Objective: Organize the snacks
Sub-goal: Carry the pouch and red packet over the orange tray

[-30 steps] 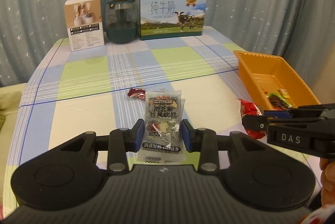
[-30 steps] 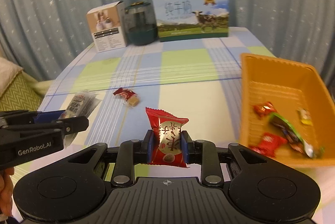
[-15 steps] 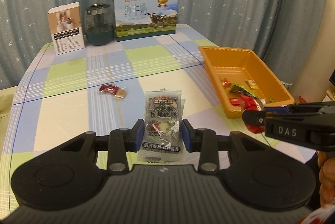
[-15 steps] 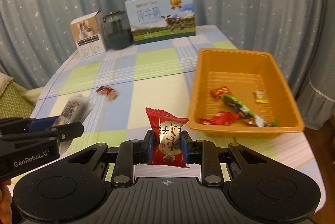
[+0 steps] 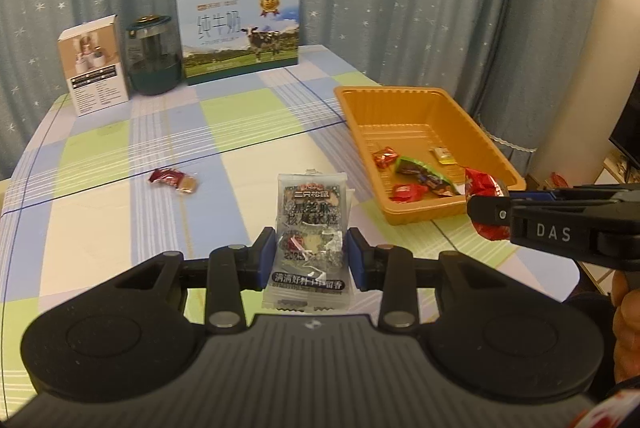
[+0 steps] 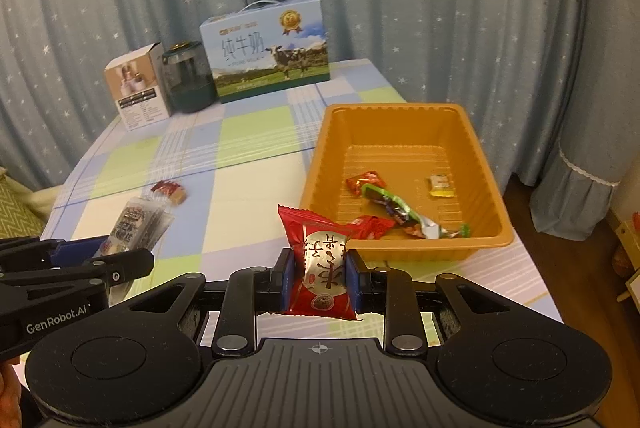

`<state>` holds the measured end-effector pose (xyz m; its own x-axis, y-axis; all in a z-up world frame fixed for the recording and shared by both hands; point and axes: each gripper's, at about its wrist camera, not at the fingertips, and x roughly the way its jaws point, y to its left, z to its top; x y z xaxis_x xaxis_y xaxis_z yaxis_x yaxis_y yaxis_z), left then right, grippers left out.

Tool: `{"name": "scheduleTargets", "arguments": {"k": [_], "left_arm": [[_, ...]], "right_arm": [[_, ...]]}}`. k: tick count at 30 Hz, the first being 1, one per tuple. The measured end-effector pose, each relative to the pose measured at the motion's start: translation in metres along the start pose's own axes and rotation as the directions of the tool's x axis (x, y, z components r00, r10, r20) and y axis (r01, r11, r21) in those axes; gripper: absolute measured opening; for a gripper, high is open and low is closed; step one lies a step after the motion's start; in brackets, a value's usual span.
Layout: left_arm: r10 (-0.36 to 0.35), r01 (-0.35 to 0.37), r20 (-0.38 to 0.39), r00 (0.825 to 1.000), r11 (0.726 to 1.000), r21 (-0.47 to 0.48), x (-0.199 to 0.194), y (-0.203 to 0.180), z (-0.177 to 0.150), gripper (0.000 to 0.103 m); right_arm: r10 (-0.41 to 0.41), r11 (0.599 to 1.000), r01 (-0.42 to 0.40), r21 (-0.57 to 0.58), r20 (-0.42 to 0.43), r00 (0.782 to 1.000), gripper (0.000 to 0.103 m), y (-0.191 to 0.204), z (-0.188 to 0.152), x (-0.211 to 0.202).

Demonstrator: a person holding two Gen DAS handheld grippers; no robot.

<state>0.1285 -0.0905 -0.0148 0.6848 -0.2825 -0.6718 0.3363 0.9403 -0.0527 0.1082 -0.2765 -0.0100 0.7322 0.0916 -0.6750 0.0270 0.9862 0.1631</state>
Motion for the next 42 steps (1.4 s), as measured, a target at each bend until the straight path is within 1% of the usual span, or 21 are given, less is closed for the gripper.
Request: {"name": "scheduleTargets", "arguments": {"k": [8, 18, 27, 34, 42], "left_arm": [[-0.033, 0.033, -0.002, 0.999, 0.999, 0.028, 0.008, -0.02, 0.009, 0.034], [-0.084, 0.085, -0.014, 0.996, 0.994, 0.068, 0.027, -0.052, 0.027, 0.034], [-0.116, 0.118, -0.028, 0.993, 0.989, 0.091, 0.047, -0.072, 0.039, 0.034], [-0.138, 0.141, -0.038, 0.99, 0.985, 0.102, 0.065, -0.081, 0.048, 0.034], [-0.167, 0.171, -0.047, 0.985, 0.979, 0.11, 0.098, -0.086, 0.063, 0.034]], "right_arm": [[-0.026, 0.999, 0.026, 0.027, 0.007, 1.0, 0.027, -0.019, 0.004, -0.004], [-0.081, 0.994, 0.078, 0.08, 0.028, 0.996, 0.027, -0.057, 0.015, -0.012], [-0.115, 0.988, 0.11, 0.108, 0.039, 0.993, 0.027, -0.085, 0.025, -0.013], [-0.12, 0.987, 0.115, 0.115, 0.041, 0.992, 0.027, -0.1, 0.034, -0.002], [-0.099, 0.988, 0.094, 0.119, 0.037, 0.994, 0.027, -0.117, 0.049, 0.022]]}}
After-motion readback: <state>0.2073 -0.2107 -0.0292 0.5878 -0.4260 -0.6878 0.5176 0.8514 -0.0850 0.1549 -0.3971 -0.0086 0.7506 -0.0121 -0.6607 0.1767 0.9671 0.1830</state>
